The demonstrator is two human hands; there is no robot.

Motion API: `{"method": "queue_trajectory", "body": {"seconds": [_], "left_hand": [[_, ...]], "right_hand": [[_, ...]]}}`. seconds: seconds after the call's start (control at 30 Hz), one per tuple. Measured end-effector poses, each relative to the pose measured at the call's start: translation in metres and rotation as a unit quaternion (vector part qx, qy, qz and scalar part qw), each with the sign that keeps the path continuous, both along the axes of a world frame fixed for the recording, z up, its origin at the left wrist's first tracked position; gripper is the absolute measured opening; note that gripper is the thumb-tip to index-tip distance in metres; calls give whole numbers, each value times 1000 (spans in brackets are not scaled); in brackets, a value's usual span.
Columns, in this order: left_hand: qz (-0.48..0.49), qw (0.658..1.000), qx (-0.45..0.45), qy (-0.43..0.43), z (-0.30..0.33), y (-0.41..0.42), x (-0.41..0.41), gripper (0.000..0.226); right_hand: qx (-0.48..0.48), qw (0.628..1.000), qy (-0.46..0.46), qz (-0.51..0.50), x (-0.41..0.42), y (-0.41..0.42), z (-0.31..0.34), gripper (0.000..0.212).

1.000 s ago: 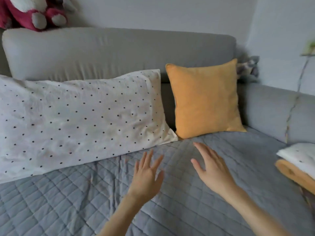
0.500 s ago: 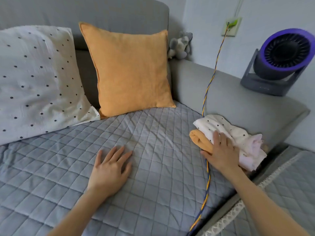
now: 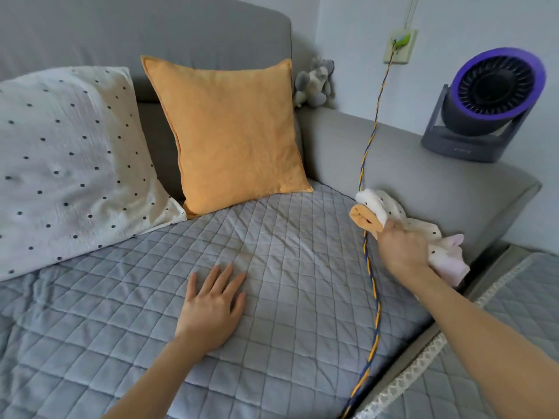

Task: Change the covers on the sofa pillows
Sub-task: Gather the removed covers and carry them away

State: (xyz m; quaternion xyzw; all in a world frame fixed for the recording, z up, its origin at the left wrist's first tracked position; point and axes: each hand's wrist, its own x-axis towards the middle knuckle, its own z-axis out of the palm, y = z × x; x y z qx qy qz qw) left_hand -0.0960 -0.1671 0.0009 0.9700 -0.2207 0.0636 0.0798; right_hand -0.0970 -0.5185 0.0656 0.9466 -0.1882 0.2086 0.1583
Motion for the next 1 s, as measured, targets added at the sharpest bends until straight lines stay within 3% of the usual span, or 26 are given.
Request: {"method": "queue_trajectory", "body": {"seconds": [0.07,0.17,0.27,0.33,0.4,0.47,0.53,0.6,0.7,0.8,1.0], "left_hand": [[-26,999,-28,15,4,7,-4,78],[-38,991,-116,61,15,33,-18,81],[29,987,-157,28,22,89,-45,47],[103,982,-155,-20,23,139,-69,39],[201,969,-140,-36,25,191,-102,38],[291,949,-115,-42,19,240,-140,35],[331,940,-76,-26,8,274,-177,50],[326,944,-54,0,0,291,-201,69],[316,947,-53,31,6,293,-199,76],[301,952,-38,41,12,299,-178,54],[270,962,-14,42,11,320,-132,47]], "right_hand": [[18,998,-59,12,-2,19,33,31],[8,969,-208,132,-9,73,85,28],[-56,929,-283,233,-20,159,118,32],[-63,901,-301,306,-29,226,113,30],[-15,871,-284,400,-41,291,79,19],[27,850,-220,478,-58,345,27,28],[25,831,-144,537,-77,380,-20,30],[23,837,-78,542,-90,394,-43,44],[18,865,-42,500,-92,388,-38,78],[29,856,-35,516,-90,386,-35,66],[91,838,-44,536,-82,383,-22,63]]}}
